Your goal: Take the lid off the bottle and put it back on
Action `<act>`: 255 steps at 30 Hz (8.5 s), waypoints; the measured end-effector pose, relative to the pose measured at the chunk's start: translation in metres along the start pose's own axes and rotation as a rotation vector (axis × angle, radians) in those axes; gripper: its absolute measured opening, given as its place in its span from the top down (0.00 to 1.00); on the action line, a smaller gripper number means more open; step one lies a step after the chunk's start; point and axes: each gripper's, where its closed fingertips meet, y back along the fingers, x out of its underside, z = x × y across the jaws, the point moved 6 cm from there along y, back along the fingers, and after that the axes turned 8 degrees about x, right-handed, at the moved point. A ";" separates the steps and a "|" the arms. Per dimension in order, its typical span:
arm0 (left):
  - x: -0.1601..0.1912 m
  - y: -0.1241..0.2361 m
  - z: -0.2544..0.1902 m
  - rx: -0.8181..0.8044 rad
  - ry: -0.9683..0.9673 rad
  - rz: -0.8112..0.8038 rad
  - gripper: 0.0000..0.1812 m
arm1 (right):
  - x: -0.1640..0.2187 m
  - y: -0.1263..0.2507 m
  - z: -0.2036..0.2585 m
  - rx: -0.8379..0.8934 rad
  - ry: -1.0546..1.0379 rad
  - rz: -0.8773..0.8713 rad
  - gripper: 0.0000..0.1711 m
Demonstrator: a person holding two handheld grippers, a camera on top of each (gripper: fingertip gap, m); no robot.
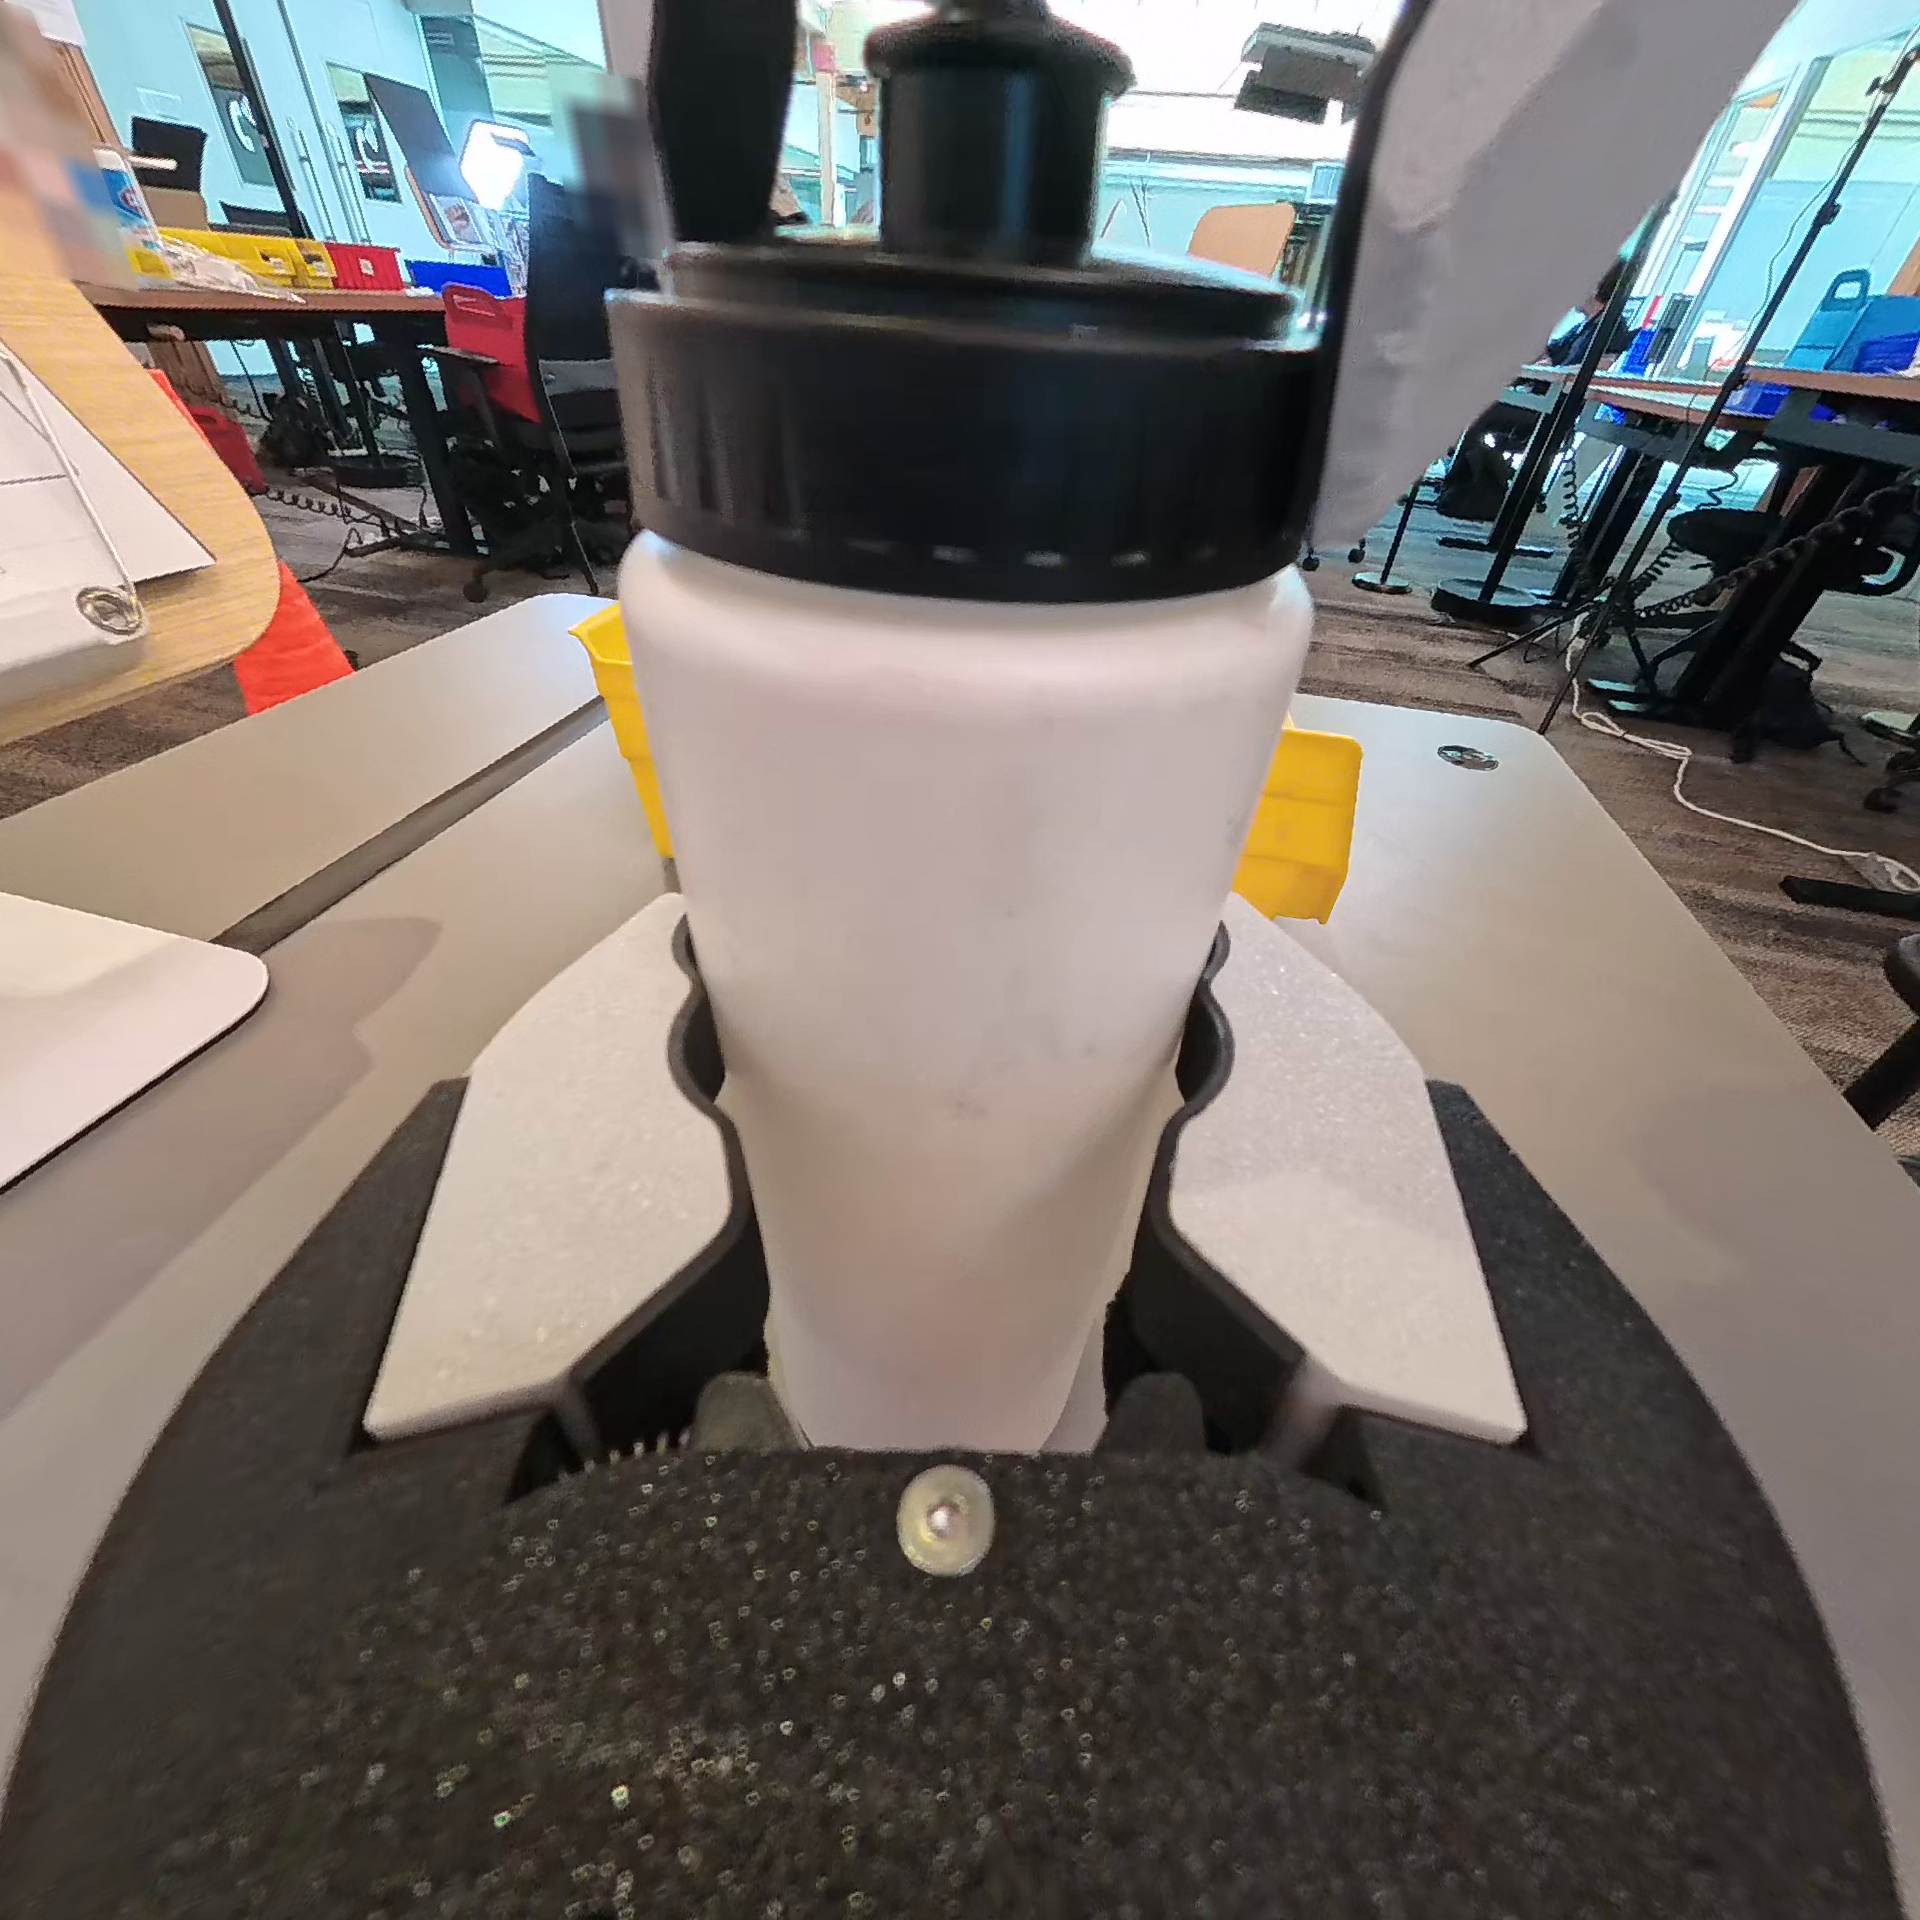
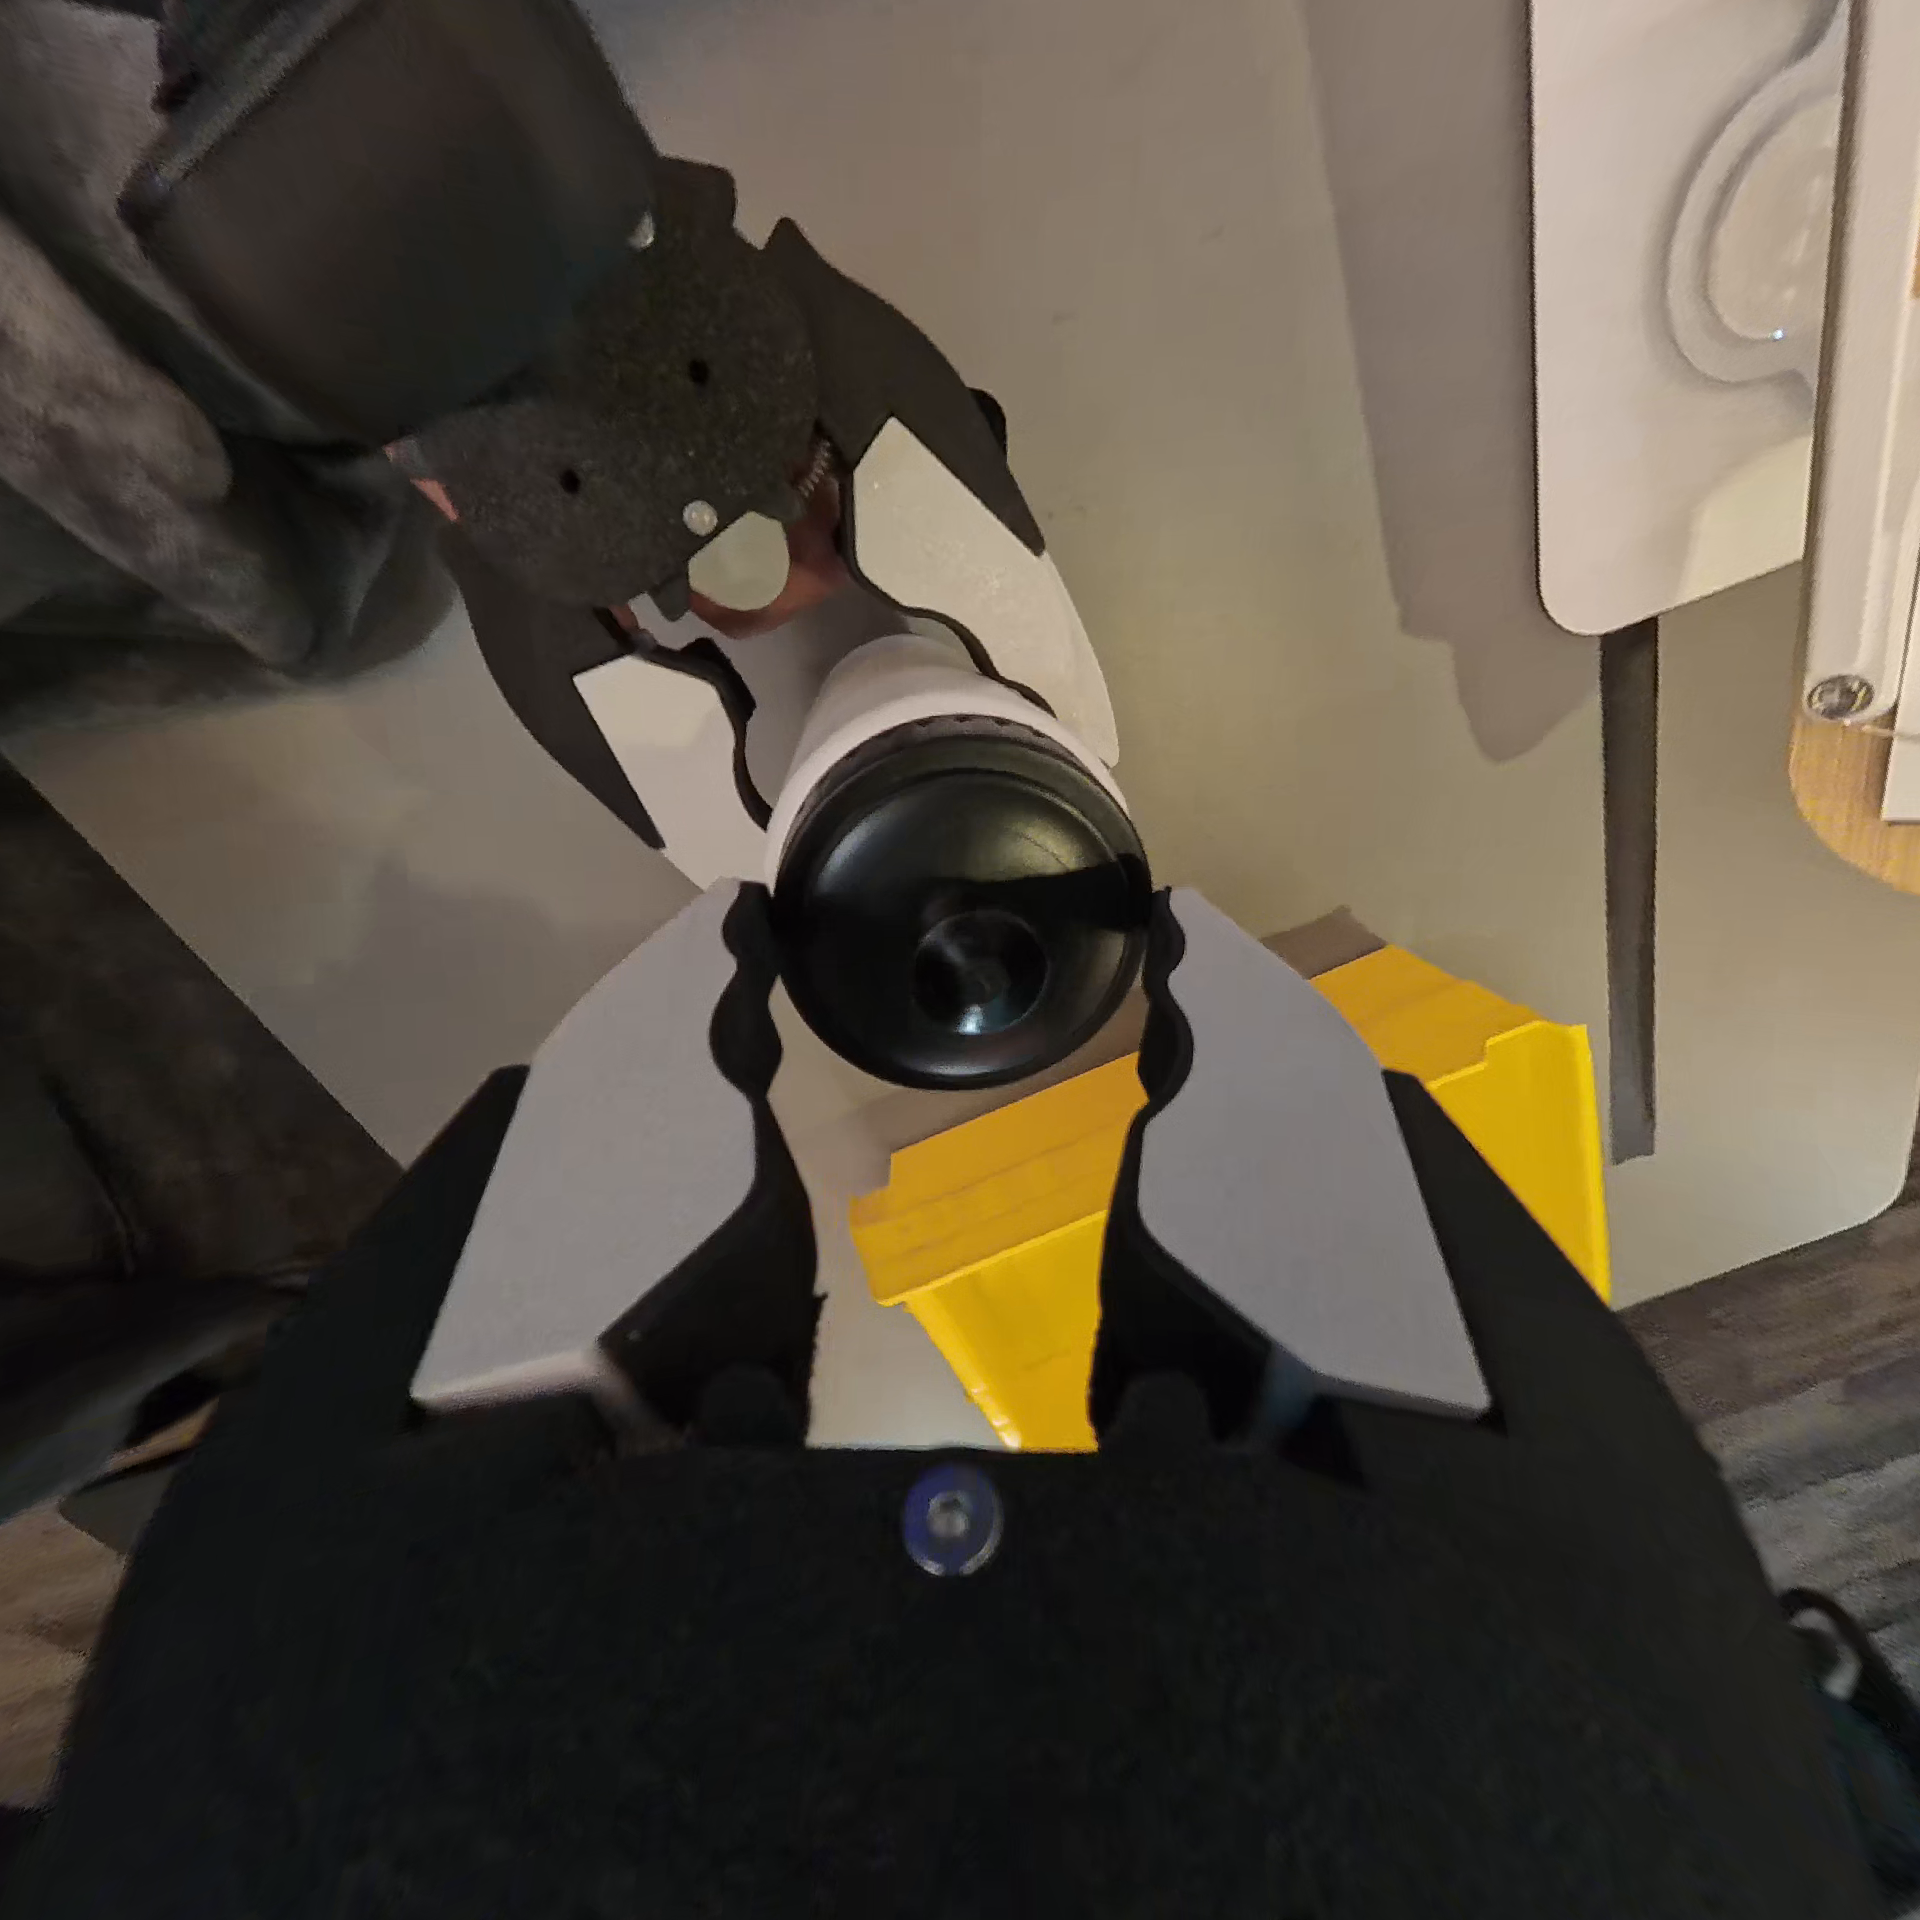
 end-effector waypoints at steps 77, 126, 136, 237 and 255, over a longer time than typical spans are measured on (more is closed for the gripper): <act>0.004 0.000 -0.023 0.099 -0.036 0.052 0.52 | 0.013 -0.002 0.008 -0.195 1.119 -0.237 0.58; 0.024 0.094 -0.153 -0.689 0.202 0.068 0.49 | 0.148 -0.052 0.124 0.243 -0.582 -1.359 0.51; 0.024 0.097 -0.194 -0.587 0.138 0.008 0.50 | 0.155 -0.076 0.108 0.179 -0.760 -1.265 0.49; 0.063 0.279 -0.192 -1.204 0.247 0.087 0.55 | 0.354 -0.085 0.089 0.550 -1.034 -0.818 0.70; 0.065 0.262 -0.195 -1.147 0.224 0.133 0.55 | 0.222 -0.110 0.086 0.275 -0.932 -0.913 0.55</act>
